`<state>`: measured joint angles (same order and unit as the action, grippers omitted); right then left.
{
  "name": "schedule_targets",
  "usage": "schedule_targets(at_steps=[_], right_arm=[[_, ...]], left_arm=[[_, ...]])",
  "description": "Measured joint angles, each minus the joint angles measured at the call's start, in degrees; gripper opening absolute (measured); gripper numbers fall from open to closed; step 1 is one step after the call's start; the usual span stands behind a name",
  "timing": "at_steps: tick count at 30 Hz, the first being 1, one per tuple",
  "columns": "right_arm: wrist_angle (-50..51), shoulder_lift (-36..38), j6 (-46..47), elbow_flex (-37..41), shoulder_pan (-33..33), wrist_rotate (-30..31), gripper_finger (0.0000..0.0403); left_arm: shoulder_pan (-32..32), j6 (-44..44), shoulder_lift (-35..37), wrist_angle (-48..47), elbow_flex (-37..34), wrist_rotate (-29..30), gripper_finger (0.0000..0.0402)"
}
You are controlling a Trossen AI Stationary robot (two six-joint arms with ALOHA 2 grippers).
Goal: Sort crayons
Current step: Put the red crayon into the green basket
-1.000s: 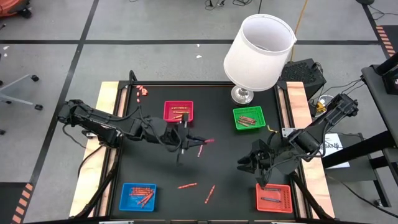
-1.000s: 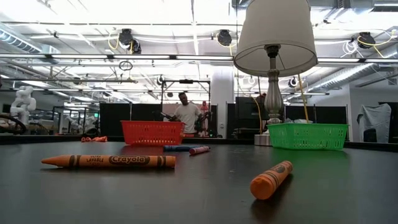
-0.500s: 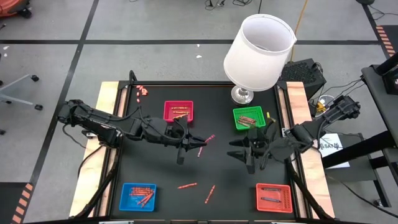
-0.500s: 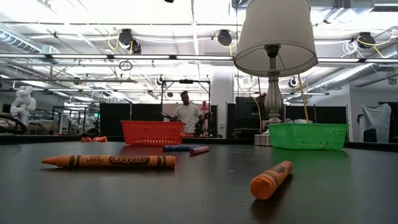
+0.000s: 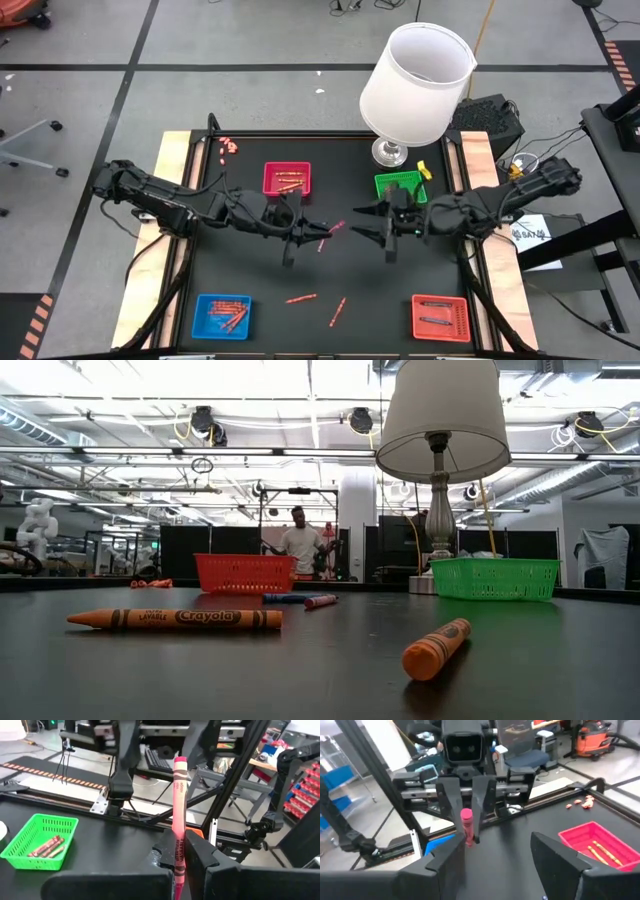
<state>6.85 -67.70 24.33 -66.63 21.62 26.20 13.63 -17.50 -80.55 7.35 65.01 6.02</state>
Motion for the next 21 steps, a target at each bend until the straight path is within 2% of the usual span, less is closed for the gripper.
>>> schedule_targets(at_steps=[9,15,21], right_arm=[[-6.19,-5.09,-1.68,0.00,-2.97,-8.27,0.0212],[-8.45,-5.91,-2.10,0.00,-3.54,-8.48,0.0206],[-12.48,-5.99,-4.47,0.00,-3.74,-8.53,0.0171]], left_arm=[[0.00,1.66,0.00,-0.22,0.00,0.06,0.0015],[0.00,1.73,0.00,-0.26,0.00,0.09,0.0015],[-0.13,1.84,0.00,-0.26,0.00,0.36,0.0015]])
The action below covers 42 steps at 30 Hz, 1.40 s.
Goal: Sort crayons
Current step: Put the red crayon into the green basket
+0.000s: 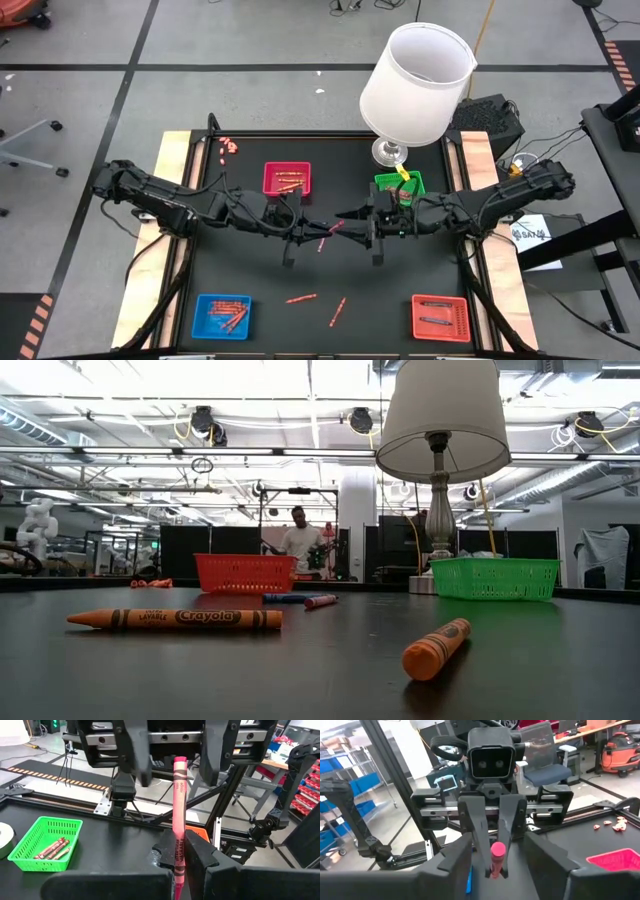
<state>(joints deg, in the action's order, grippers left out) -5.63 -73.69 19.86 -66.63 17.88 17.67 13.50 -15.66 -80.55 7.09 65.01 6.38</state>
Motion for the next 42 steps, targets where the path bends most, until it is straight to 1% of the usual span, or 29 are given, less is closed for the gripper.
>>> schedule_targets(at_steps=[4,12,20,24,28,31,36,39,42], right_arm=[[0.26,-0.04,0.29,0.00,-0.25,-0.24,0.0137],[0.17,-1.47,0.63,0.00,-0.34,-4.35,0.0083],[-0.29,-1.90,1.73,0.00,-0.36,-4.26,0.0026],[-0.30,-1.90,1.73,0.00,-0.36,-4.26,0.0008],[-0.31,-1.90,1.75,0.00,-0.34,-4.24,0.0006],[-0.35,-1.89,1.75,0.00,-0.36,-4.20,0.0008],[-0.44,-1.83,1.75,0.00,-0.34,-4.32,0.0008],[0.06,-0.98,1.68,0.00,-0.30,-4.52,0.0008],[0.52,0.72,1.58,0.00,-0.25,-4.86,0.0008]], left_arm=[[0.00,0.04,0.00,0.02,0.00,0.08,0.0015],[0.02,0.06,-0.01,0.91,0.00,0.02,0.0015],[0.02,-0.04,-0.02,1.60,0.00,-0.29,0.0015],[0.02,-0.22,-0.02,1.55,0.02,-0.29,0.0015],[0.07,-1.76,-0.02,1.55,0.02,0.73,0.0020],[0.08,-3.45,-0.02,1.53,0.02,1.70,0.0041],[0.06,-6.15,-0.02,1.51,0.02,2.74,0.0105],[0.01,-8.10,-0.02,1.73,0.02,2.56,0.0142],[0.13,-11.94,-0.02,1.73,0.02,1.23,0.0170]])
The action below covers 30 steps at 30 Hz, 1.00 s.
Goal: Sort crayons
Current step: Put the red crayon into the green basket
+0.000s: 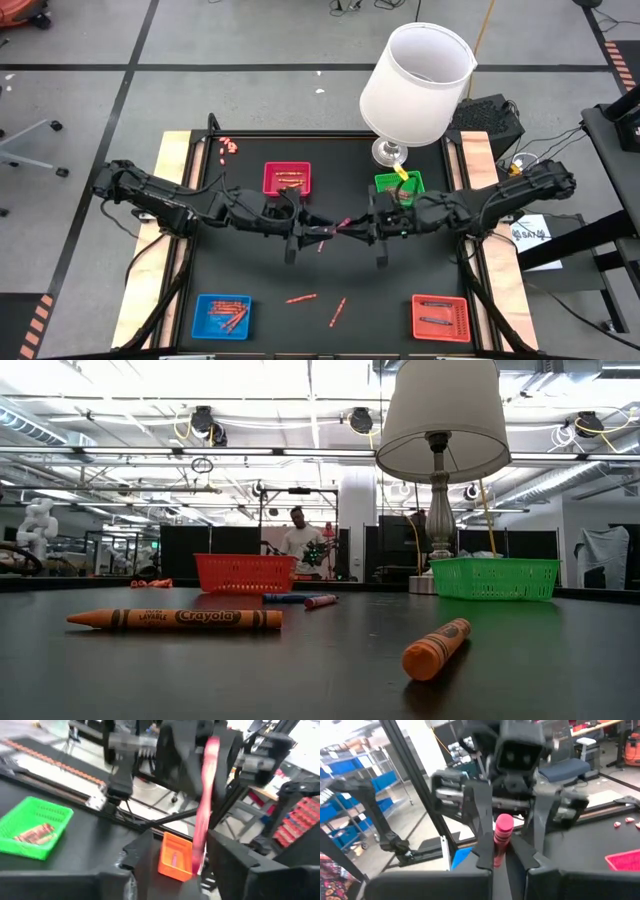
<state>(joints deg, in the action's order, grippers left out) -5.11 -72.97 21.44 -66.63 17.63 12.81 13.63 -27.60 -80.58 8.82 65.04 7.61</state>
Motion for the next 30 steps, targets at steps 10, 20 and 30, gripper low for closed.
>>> schedule_targets(at_steps=[10,20,30], right_arm=[[13.18,7.83,0.29,0.00,-0.15,0.49,0.0008],[27.17,14.51,-3.67,0.00,0.50,-0.85,0.0008],[32.10,15.85,-10.19,0.00,-0.77,4.28,0.0009]], left_arm=[[1.25,-5.17,0.02,-0.35,0.00,-1.98,0.0196],[3.39,-5.21,0.02,-2.71,0.00,-2.22,0.0196],[3.17,-5.12,0.02,-3.85,0.00,-2.22,0.0196]])
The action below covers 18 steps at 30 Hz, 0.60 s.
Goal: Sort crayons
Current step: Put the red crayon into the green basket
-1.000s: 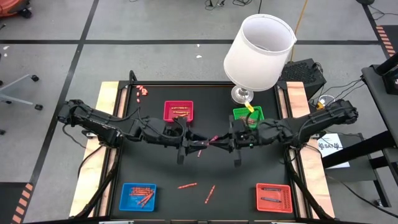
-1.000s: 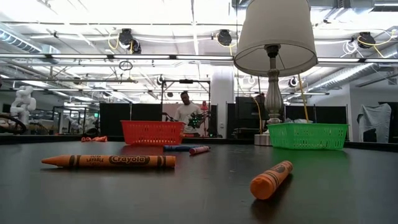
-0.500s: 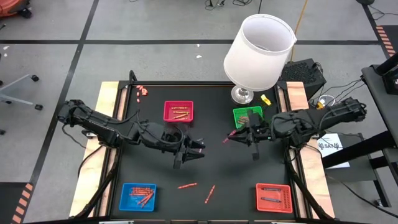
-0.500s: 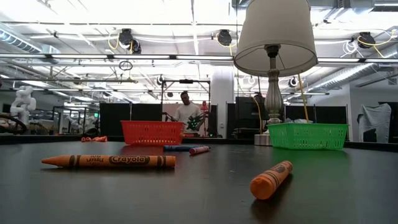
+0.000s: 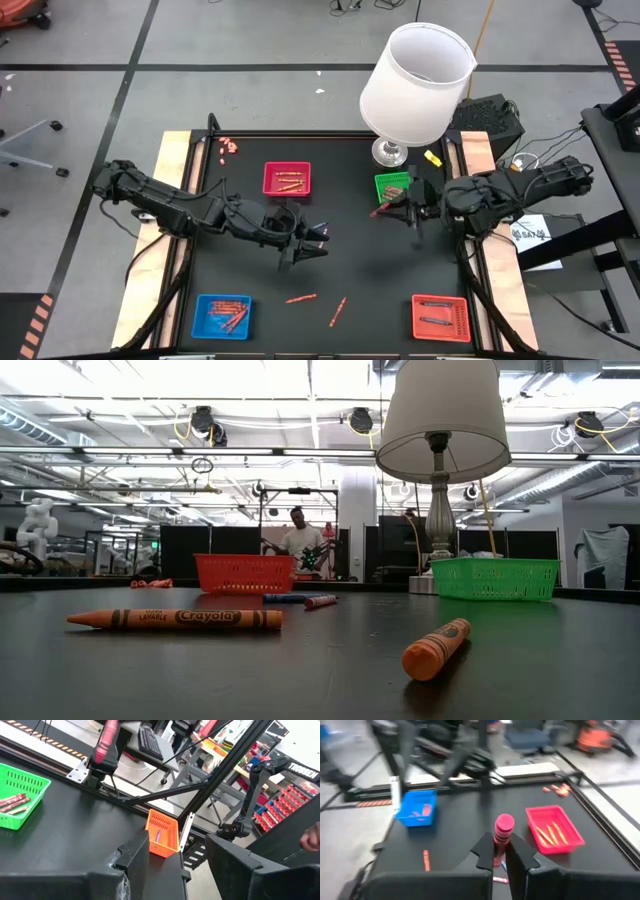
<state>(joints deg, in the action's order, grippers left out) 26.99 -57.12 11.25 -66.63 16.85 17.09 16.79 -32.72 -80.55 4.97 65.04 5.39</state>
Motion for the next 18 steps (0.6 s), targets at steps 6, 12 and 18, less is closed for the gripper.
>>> schedule_targets(at_steps=[6,12,18], right_arm=[[5.29,-1.30,11.56,0.00,-3.19,4.19,0.0009],[4.97,-5.13,16.69,0.00,-4.57,-3.15,0.0009],[6.29,-7.41,16.76,0.00,-3.64,-7.98,0.0009]], left_arm=[[-1.68,0.01,0.00,-1.60,0.00,-0.92,0.0196],[-5.41,0.01,0.04,-1.50,0.00,-7.65,0.0196],[-9.04,1.30,0.04,-2.78,0.00,-11.77,0.0196]])
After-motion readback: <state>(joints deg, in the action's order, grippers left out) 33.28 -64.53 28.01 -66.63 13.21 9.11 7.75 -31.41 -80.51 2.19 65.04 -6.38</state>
